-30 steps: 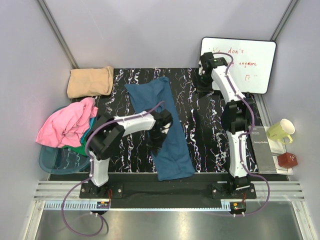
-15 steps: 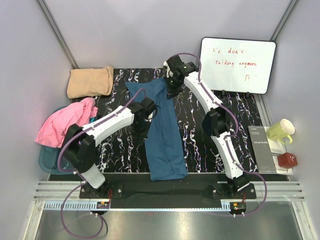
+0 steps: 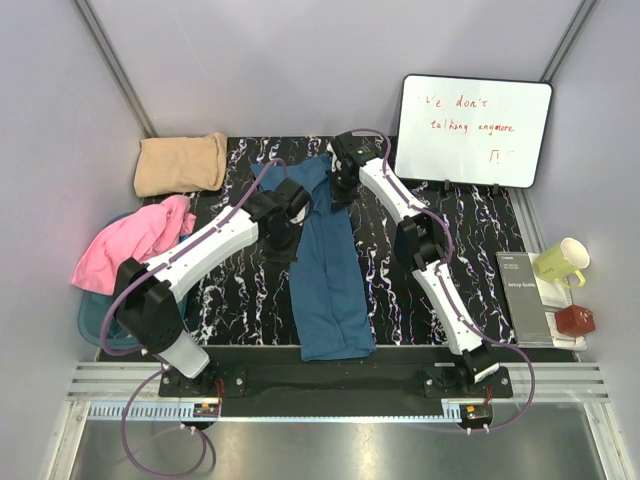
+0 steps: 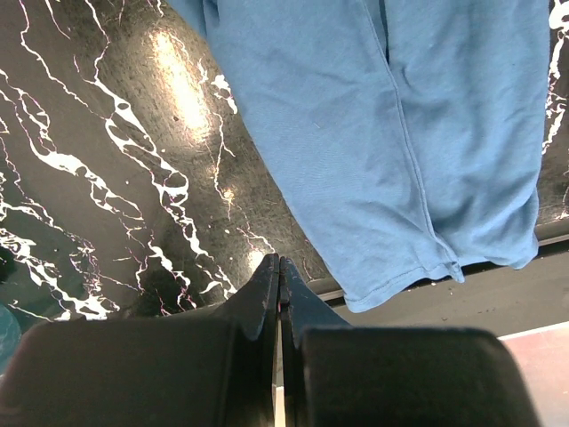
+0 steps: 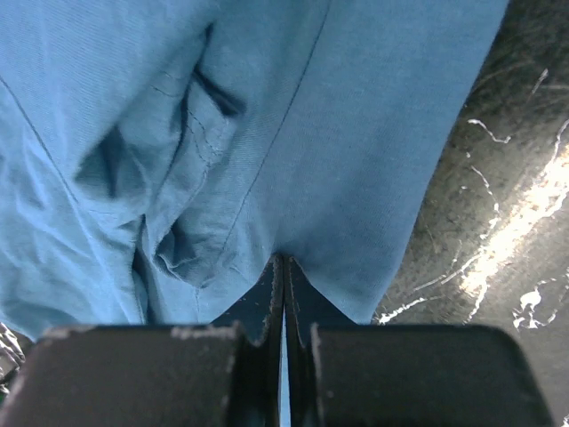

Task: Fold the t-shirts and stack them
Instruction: Rotate the tshirt 90 degrees

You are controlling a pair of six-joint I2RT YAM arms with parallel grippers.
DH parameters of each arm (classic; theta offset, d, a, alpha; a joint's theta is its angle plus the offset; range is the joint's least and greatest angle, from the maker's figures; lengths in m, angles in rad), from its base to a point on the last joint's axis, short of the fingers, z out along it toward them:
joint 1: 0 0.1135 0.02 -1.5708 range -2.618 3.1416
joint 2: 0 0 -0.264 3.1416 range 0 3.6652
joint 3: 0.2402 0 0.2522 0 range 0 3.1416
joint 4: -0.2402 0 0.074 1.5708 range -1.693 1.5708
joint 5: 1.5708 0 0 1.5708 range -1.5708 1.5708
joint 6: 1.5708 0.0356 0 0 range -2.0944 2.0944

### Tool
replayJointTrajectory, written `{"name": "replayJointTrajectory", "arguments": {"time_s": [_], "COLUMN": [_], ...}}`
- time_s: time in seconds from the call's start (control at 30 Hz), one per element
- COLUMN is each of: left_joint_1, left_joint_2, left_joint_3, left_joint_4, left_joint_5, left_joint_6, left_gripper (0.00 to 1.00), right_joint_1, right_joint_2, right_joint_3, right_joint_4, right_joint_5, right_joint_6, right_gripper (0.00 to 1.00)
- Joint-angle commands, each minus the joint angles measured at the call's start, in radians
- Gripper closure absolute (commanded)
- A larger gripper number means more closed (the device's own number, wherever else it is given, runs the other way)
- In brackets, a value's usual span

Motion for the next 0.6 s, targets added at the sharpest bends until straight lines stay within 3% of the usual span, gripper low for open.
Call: {"name": "replayJointTrajectory", "arguments": {"time_s": [0.0,0.3,0.57], "left_joint_1": [0.004,0.007,0.012], "left_joint_2": [-0.038,-0.041,-0.041], "left_joint_3": [0.029,0.040,0.045], "left_joint_4": [0.002,-0.001,-0.008], "left_joint_5": [-0.018,-0.032,-0.035], "left_joint_6": [-0.017,-0.014,-0.017], "left_gripper": [1.00,1.00,1.00], "right_joint_1": [0.002,-0.004,-0.048], "right_joint_2": [-0.009,-0.053,-0.131], "right_joint_3": [0.026,-0.048,-0.212], "right_joint_4": [0.055,0.048,0.039], "right_joint_5": [-0.005,0.156,0.270], "right_joint_6": [0.020,0.021,0.023], "right_gripper": [1.00,1.00,1.00]}}
